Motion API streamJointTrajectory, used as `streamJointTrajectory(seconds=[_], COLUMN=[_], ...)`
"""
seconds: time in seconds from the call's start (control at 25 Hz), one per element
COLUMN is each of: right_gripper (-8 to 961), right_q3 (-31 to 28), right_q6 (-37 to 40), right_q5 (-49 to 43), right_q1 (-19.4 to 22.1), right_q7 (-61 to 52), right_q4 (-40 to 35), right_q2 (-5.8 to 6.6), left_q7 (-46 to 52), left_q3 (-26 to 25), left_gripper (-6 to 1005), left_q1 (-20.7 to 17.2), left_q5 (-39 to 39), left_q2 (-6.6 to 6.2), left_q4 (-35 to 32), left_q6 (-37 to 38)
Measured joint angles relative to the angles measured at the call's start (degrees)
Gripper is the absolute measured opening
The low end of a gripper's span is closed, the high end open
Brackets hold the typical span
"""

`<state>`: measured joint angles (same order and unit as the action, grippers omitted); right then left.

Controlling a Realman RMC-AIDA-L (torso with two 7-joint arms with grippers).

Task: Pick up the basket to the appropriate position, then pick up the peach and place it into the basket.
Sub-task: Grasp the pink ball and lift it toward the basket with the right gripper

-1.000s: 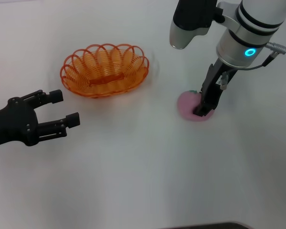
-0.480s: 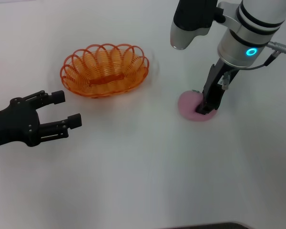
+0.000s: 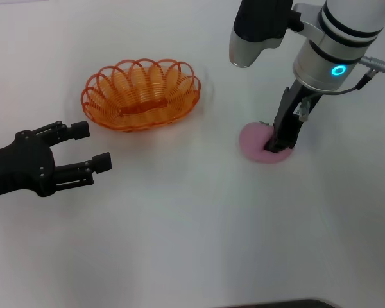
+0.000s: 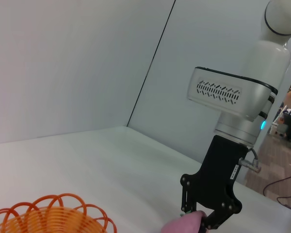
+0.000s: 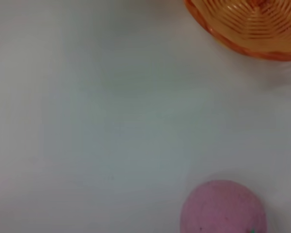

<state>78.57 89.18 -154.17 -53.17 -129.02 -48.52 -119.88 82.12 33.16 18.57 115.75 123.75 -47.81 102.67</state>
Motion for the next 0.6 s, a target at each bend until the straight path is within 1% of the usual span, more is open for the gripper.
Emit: streamJointTrajectory(seconds=[0.36, 0.6], right_gripper=[114, 90], right_q3=[0.0, 0.0], right_q6=[0.4, 0.5], right_q5=[-0.1, -0.2], right_q1=[0.1, 0.1], right_q7=[-0.1, 0.0], right_q4=[-0.5, -0.5], right_q2=[0.05, 0.09], left_q7=[0.1, 0.1], left_q3=[0.1, 0.4], left_gripper=[886, 886], left_q1=[0.1, 0.2], left_q5=[0.0, 0.0], left_q2=[0.00, 0.00], left_q4=[0.0, -0.1], left_q6=[0.1, 0.2])
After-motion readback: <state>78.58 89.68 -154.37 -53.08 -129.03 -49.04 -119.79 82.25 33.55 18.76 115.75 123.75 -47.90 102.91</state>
